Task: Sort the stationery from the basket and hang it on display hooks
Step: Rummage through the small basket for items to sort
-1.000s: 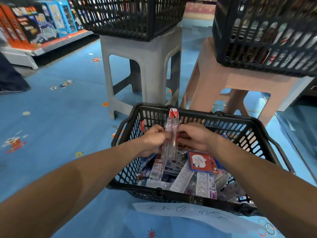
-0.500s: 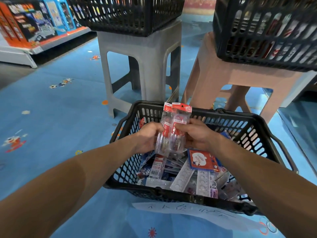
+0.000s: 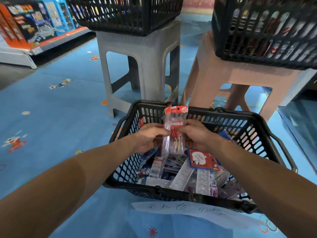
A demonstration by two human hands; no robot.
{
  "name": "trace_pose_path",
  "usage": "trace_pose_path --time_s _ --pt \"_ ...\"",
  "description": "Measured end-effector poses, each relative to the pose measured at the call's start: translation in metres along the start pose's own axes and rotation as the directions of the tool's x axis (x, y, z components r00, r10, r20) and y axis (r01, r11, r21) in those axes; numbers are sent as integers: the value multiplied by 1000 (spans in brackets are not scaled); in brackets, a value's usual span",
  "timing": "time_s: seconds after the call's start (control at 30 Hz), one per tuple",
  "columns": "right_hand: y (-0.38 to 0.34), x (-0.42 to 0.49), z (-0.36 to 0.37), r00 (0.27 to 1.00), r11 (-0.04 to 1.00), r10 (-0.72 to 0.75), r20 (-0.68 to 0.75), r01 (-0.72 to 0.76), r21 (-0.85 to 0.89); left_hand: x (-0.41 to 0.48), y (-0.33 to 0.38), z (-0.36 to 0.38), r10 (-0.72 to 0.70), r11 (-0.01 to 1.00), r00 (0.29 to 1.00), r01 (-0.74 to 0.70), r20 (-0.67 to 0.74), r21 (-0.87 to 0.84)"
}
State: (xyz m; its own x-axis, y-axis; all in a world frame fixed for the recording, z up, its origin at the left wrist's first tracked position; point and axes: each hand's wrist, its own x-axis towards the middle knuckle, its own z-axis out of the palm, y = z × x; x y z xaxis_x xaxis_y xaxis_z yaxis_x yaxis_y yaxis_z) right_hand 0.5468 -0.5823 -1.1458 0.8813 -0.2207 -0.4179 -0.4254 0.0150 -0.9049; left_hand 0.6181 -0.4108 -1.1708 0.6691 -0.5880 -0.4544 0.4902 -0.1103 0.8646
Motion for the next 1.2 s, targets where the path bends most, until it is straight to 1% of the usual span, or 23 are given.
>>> trace_pose_path --time_s 0.07,0.13,0.2,0.3,0.37,0.43,0.53,0.6,0.67,0.7,0.73,0.77,0.8,0.83,0.87,0.9,0.97,1.0,1.03,1.07,1.1,1.13,1.2 --pt "-1 -1 -2 1000 1000 -22 -13 22 14 -3 2 -1 -24 999 1000 23 15 22" --pt "-2 0 -4 1000 997 -19 -24 21 78 -6 3 -2 -33 999 999 33 20 -7" --pt "-3 2 -5 1000 992 -19 11 17 126 -6 3 -1 -30 999 999 31 17 -34" --pt "-2 2 2 995 993 -30 91 19 119 -3 2 2 -32 999 999 33 24 -42" --pt "-1 2 7 995 991 -26 94 14 130 -3 2 6 -26 999 999 27 30 -39" --pt "0 3 9 996 995 4 86 -12 100 -4 4 9 -18 998 999 20 33 -56" --pt "1 1 4 986 997 72 149 -76 26 -1 6 13 -2 997 999 5 49 -81" --pt "4 0 -1 981 996 87 173 -91 13 0 4 18 -6 1000 1000 6 14 -26" --pt "9 4 -11 983 995 101 151 -98 -29 3 -3 19 -34 984 997 45 -65 172" --pt "11 7 -17 986 993 109 125 -103 -53 5 -8 17 -53 938 994 80 -91 336" --pt "15 10 -22 989 991 120 91 -114 -70 8 -15 12 -86 837 992 124 -95 532" --pt "17 12 -27 989 988 134 57 -130 -82 8 -22 9 -139 683 985 169 -100 711" --pt "19 14 -32 989 985 145 27 -142 -96 8 -30 6 -190 502 974 202 -121 841" --pt "20 14 -34 988 982 154 6 -152 -115 7 -37 3 -230 337 962 222 -148 915" --pt "21 15 -36 987 978 159 -6 -159 -136 7 -46 2 -260 211 950 230 -172 950" --pt "23 15 -37 986 973 168 -12 -168 -160 6 -54 3 -268 99 945 223 -190 970" --pt "26 17 -36 983 965 183 -9 -181 -192 11 -69 3 -230 -133 955 160 -188 978" --pt "27 17 -35 983 963 183 -3 -180 -201 14 -74 3 -212 -210 961 134 -179 968" --pt "27 18 -34 983 962 182 -3 -179 -207 17 -77 4 -207 -222 963 128 -175 967" --pt "27 18 -33 983 962 181 -1 -178 -206 18 -78 5 -215 -196 960 138 -180 971" --pt "26 17 -32 984 965 178 4 -173 -199 17 -75 6 -232 -132 954 162 -189 978" --pt "26 17 -32 985 968 172 12 -166 -189 16 -71 6 -247 -49 950 187 -193 981" --pt "25 17 -34 985 971 169 25 -162 -173 14 -58 4 -304 190 934 250 -185 950"
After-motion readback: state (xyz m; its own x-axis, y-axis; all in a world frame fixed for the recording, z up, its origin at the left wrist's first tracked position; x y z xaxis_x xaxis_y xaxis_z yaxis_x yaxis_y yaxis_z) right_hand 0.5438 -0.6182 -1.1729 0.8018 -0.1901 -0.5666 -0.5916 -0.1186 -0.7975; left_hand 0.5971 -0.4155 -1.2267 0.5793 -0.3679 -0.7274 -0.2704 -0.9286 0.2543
